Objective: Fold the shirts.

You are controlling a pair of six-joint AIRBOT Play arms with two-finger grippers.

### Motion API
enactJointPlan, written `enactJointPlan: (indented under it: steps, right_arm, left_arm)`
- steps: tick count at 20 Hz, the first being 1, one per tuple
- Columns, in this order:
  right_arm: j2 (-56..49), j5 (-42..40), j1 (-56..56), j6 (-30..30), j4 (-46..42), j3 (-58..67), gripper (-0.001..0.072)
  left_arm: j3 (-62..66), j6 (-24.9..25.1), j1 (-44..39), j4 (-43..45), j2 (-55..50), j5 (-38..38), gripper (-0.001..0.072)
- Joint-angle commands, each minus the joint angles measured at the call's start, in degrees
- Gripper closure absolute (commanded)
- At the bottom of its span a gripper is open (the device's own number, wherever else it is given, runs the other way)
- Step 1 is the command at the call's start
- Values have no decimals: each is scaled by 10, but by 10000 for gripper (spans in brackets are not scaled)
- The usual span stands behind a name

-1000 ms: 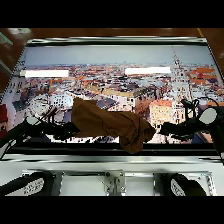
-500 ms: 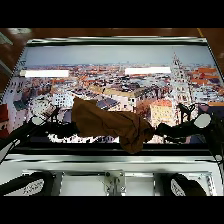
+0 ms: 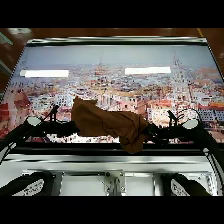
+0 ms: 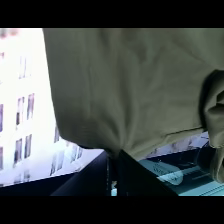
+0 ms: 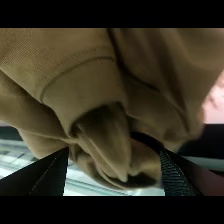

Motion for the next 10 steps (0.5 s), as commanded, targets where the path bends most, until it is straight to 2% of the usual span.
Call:
enactJointPlan:
  steps: [1,4,6,7,8,9,10]
  right_arm:
    - [-63,1,0,-60,83,-4,24]
    - [-79,-1,40,-71,67,-4,44]
    - [-79,-31,83,-69,64,-3,323]
    - [-79,-37,96,-67,66,-2,525]
    - [-78,-33,99,-68,66,1,602]
    - [-73,-25,98,-71,57,9,603]
    - [-63,-15,99,-74,37,22,650]
  left_arm:
    - [2,0,0,-4,11,-5,663]
    - [12,0,0,-9,11,-7,663]
    - [24,0,0,-9,11,-8,663]
    - [32,0,0,-9,12,-12,663]
    - [40,2,0,-9,15,-16,663]
    - [49,5,0,-8,23,-16,664]
    - [59,12,1,-6,34,-15,664]
